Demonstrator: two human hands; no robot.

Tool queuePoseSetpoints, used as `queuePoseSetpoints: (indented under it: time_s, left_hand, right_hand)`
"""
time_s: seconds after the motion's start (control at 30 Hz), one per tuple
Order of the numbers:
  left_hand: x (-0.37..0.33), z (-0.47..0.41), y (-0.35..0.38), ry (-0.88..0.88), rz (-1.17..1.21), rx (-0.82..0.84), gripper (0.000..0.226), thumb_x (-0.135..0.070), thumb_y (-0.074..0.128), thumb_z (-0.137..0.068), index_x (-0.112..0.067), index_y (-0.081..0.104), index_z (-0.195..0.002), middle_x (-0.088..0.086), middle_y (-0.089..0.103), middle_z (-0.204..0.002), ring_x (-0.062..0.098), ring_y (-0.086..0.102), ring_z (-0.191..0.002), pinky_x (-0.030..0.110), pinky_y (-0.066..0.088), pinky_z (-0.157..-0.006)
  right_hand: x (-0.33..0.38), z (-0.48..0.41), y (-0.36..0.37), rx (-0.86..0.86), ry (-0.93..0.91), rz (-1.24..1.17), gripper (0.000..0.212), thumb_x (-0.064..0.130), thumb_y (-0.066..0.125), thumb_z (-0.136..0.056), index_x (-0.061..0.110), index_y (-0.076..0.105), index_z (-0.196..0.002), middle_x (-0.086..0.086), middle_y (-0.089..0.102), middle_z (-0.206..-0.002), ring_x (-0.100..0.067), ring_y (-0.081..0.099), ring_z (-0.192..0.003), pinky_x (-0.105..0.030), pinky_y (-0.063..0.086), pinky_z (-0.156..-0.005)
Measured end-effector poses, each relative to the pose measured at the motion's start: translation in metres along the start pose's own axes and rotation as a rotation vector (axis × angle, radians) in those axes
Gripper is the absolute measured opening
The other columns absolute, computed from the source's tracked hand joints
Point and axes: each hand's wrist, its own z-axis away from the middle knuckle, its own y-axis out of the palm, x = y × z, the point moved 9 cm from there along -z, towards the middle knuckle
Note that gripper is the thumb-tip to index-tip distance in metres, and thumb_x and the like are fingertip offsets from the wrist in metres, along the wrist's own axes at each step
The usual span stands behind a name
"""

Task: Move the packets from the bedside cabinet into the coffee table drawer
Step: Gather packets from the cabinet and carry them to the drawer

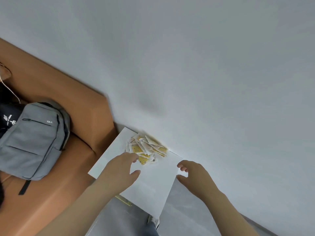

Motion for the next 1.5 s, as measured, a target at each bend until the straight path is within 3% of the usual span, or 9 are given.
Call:
queuePoseSetpoints:
  time_s: [0.17, 0.43, 0.7, 0.87, 0.97, 1.17, 1.3, 1.43, 1.5]
  left_hand:
    - [0.012, -0.056, 0.026, -0.014, -0.011, 0.033, 0.046, -0.036, 0.055, -0.090, -0.024, 0.044, -0.133, -0.009, 0.050, -0.129, 0.011, 0.049, -0.116, 0.021, 0.038, -0.094]
    - [0.047, -0.138, 0.068, 0.059, -0.088, 0.102, 0.048, -0.029, 0.061, -0.084, -0.019, 0.045, -0.128, -0.003, 0.052, -0.120, 0.019, 0.051, -0.105, 0.029, 0.047, -0.085]
    - [0.087, -0.196, 0.130, 0.115, -0.133, 0.155, 0.062, -0.028, 0.068, -0.081, -0.010, 0.041, -0.133, 0.003, 0.045, -0.129, 0.026, 0.047, -0.115, 0.038, 0.048, -0.090]
    - [0.104, -0.232, 0.161, 0.189, -0.151, 0.106, 0.073, -0.032, 0.070, -0.081, -0.005, 0.036, -0.140, 0.008, 0.041, -0.139, 0.029, 0.038, -0.128, 0.034, 0.036, -0.104]
    - [0.111, -0.253, 0.186, 0.264, -0.235, 0.121, 0.089, -0.037, 0.077, -0.072, -0.006, 0.032, -0.143, 0.013, 0.035, -0.146, 0.032, 0.030, -0.137, 0.039, 0.029, -0.112]
    - [0.127, -0.280, 0.226, 0.337, -0.444, 0.223, 0.108, -0.045, 0.080, -0.066, -0.020, 0.016, -0.150, 0.007, 0.017, -0.156, 0.034, 0.014, -0.144, 0.046, 0.025, -0.115]
    - [0.136, -0.294, 0.240, 0.317, -0.424, 0.283, 0.100, -0.039, 0.081, -0.067, -0.025, 0.022, -0.147, 0.006, 0.021, -0.154, 0.035, 0.025, -0.138, 0.046, 0.034, -0.110]
    - [0.142, -0.309, 0.247, 0.297, -0.382, 0.276, 0.087, -0.029, 0.077, -0.061, -0.028, 0.037, -0.138, 0.003, 0.040, -0.133, 0.031, 0.052, -0.109, 0.044, 0.053, -0.081]
    - [0.145, -0.316, 0.251, 0.304, -0.371, 0.289, 0.085, -0.029, 0.076, -0.063, -0.029, 0.037, -0.138, 0.001, 0.042, -0.127, 0.030, 0.055, -0.101, 0.043, 0.053, -0.077]
  right_hand:
    - [-0.018, -0.058, 0.012, 0.070, 0.018, 0.045, 0.036, 0.026, 0.055, -0.090, 0.026, 0.053, -0.126, 0.008, 0.058, -0.119, -0.010, 0.053, -0.108, -0.021, 0.038, -0.082]
    - [-0.043, -0.127, 0.062, 0.145, 0.105, 0.086, 0.042, 0.025, 0.053, -0.090, 0.024, 0.049, -0.131, 0.005, 0.056, -0.119, -0.015, 0.055, -0.107, -0.026, 0.043, -0.087]
    - [-0.070, -0.186, 0.129, 0.135, 0.173, 0.069, 0.046, 0.023, 0.053, -0.090, 0.022, 0.045, -0.135, 0.000, 0.052, -0.127, -0.019, 0.052, -0.114, -0.025, 0.038, -0.087]
    - [-0.082, -0.224, 0.163, 0.088, 0.159, 0.082, 0.049, 0.023, 0.055, -0.089, 0.019, 0.043, -0.136, -0.002, 0.047, -0.129, -0.023, 0.048, -0.117, -0.028, 0.040, -0.087]
    - [-0.088, -0.247, 0.177, 0.031, 0.153, 0.086, 0.050, 0.023, 0.057, -0.089, 0.017, 0.042, -0.136, -0.002, 0.045, -0.132, -0.023, 0.044, -0.122, -0.031, 0.042, -0.093]
    - [-0.095, -0.278, 0.196, -0.043, 0.138, 0.100, 0.051, 0.018, 0.059, -0.087, 0.015, 0.042, -0.134, -0.003, 0.039, -0.139, -0.024, 0.037, -0.128, -0.031, 0.042, -0.093]
    - [-0.099, -0.295, 0.207, -0.064, 0.126, 0.095, 0.048, 0.014, 0.059, -0.083, 0.015, 0.047, -0.129, -0.003, 0.047, -0.128, -0.025, 0.042, -0.121, -0.032, 0.043, -0.089]
    - [-0.103, -0.305, 0.214, -0.100, 0.127, 0.066, 0.043, 0.012, 0.060, -0.080, 0.016, 0.050, -0.122, -0.001, 0.051, -0.120, -0.025, 0.048, -0.111, -0.032, 0.046, -0.082]
    - [-0.105, -0.308, 0.216, -0.121, 0.115, 0.060, 0.041, 0.013, 0.061, -0.080, 0.016, 0.051, -0.119, 0.000, 0.053, -0.117, -0.025, 0.050, -0.106, -0.032, 0.046, -0.078]
